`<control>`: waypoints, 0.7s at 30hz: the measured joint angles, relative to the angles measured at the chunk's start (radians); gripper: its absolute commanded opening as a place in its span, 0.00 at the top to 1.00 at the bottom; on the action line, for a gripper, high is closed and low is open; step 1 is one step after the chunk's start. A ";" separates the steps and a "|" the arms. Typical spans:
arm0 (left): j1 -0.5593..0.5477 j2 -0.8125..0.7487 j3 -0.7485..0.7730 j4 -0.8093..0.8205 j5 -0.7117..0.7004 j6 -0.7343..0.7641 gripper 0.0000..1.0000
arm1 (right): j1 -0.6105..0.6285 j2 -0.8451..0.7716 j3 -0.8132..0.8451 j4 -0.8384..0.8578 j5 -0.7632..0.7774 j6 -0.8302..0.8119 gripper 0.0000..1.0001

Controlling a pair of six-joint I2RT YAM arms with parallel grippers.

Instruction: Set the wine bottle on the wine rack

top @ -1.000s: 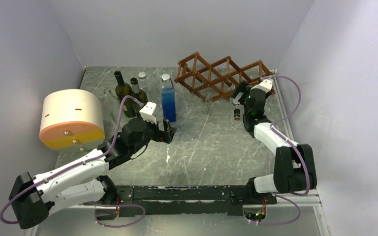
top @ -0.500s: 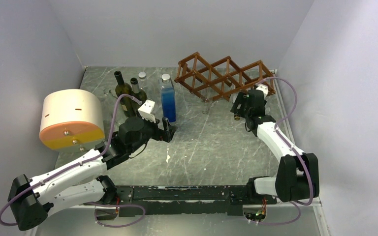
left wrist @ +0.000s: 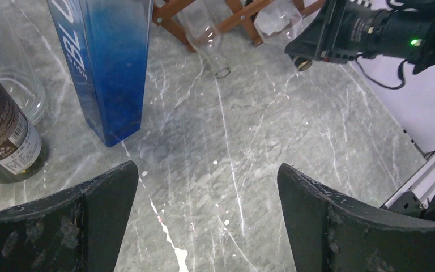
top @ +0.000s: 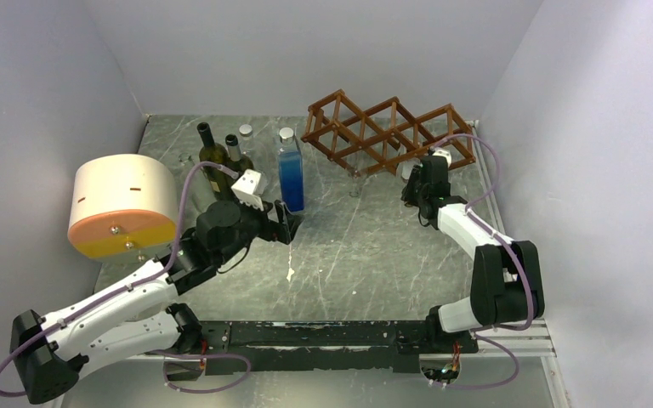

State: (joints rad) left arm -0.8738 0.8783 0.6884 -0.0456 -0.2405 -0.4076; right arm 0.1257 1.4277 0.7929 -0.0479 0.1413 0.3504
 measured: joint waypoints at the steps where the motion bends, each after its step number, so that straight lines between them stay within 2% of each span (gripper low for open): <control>1: 0.000 -0.005 0.005 -0.002 0.000 0.000 0.04 | 0.000 0.003 0.000 0.006 -0.001 -0.008 0.76; 6: 0.000 -0.011 0.032 -0.015 0.000 0.006 0.04 | 0.001 0.016 0.000 0.045 0.001 -0.027 0.81; 12: 0.000 -0.024 0.044 -0.038 0.000 0.012 0.03 | 0.000 0.035 0.000 0.081 0.006 -0.041 0.80; 14: 0.000 -0.032 0.044 -0.040 0.000 0.013 0.03 | 0.000 0.043 0.000 0.094 0.008 -0.041 0.73; 17: 0.000 -0.038 0.044 -0.042 0.000 0.013 0.03 | 0.000 0.045 0.000 0.099 0.009 -0.039 0.53; 21: 0.000 -0.039 0.044 -0.046 0.000 0.013 0.03 | 0.000 0.045 0.002 0.092 0.024 -0.027 0.33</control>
State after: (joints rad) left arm -0.8738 0.8398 0.7322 -0.0914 -0.2409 -0.3950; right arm 0.1253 1.4723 0.7944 0.0437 0.1654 0.3233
